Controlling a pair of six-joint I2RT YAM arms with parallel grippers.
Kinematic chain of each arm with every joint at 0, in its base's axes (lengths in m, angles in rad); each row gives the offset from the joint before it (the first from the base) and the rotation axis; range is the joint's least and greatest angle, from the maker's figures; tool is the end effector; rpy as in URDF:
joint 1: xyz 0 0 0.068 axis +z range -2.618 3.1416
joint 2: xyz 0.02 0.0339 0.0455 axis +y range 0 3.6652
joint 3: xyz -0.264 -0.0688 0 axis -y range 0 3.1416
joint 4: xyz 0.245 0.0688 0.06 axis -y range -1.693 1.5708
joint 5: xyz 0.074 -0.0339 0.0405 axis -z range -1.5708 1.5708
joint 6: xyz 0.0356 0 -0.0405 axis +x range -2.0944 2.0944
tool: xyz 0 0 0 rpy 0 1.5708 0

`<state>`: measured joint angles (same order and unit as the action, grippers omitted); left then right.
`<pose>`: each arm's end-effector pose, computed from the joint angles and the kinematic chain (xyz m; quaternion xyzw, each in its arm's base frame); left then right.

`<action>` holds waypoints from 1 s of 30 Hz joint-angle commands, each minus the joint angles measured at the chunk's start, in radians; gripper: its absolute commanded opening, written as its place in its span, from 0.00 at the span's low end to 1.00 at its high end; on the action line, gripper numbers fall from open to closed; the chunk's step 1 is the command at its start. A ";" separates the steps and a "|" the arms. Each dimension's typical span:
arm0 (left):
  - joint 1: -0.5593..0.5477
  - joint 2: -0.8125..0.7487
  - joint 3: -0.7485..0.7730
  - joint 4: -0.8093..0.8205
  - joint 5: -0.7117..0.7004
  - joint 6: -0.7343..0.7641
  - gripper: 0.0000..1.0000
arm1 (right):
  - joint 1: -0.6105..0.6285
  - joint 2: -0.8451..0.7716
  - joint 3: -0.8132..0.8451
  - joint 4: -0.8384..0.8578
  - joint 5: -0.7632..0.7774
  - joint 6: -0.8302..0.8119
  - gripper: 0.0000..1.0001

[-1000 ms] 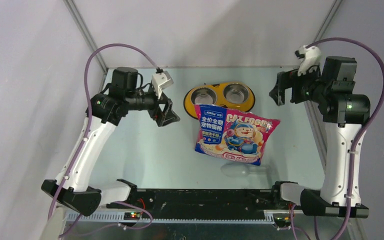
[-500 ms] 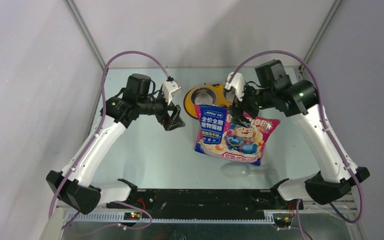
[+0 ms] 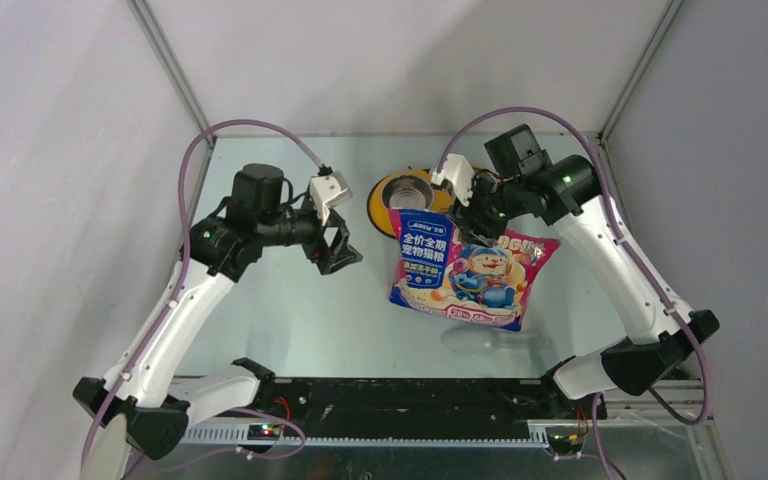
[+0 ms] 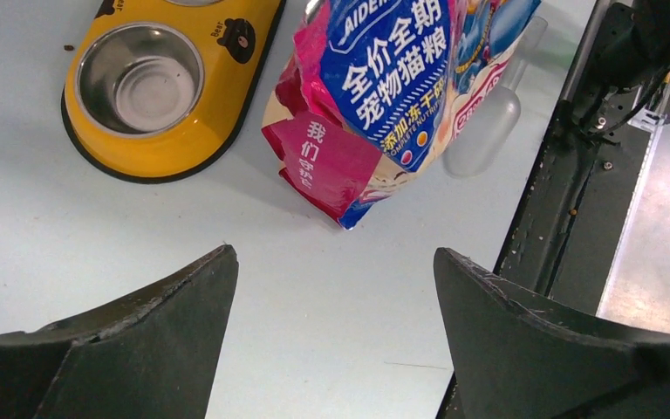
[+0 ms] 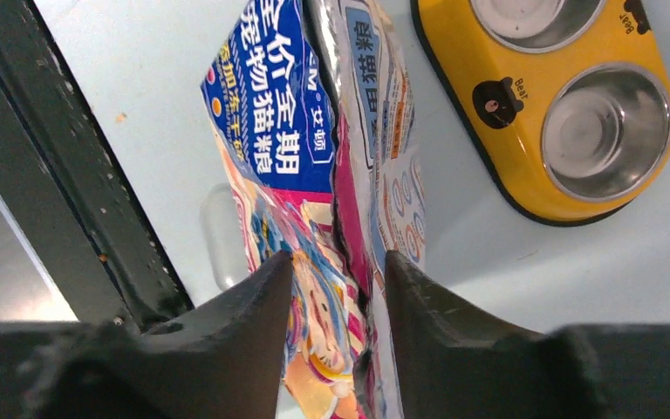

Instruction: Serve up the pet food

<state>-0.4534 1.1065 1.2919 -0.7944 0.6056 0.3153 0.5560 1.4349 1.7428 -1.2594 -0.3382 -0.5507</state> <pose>0.1855 -0.1129 0.3946 0.4452 0.7328 -0.2942 0.4222 0.2163 0.1483 0.4189 -0.5370 0.7718 0.1611 0.2999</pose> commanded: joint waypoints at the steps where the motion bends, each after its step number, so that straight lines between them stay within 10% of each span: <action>1: -0.007 -0.052 -0.043 -0.006 -0.025 0.055 0.90 | 0.013 0.015 -0.005 -0.014 0.027 -0.018 0.41; 6: -0.004 -0.053 -0.065 -0.220 -0.224 0.265 0.92 | 0.058 0.015 0.043 -0.085 -0.008 -0.028 0.01; 18: 0.128 -0.236 -0.081 -0.291 -0.018 0.171 0.94 | 0.295 0.289 0.420 0.011 -0.088 0.205 0.00; 30: 0.137 -0.453 -0.298 -0.131 -0.139 -0.032 0.86 | 0.181 0.627 0.830 0.095 -0.229 0.542 0.00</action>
<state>-0.3237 0.6670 1.0058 -0.9520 0.4850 0.3565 0.7788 2.0724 2.4695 -1.3403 -0.4767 -0.1360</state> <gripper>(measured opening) 0.899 0.014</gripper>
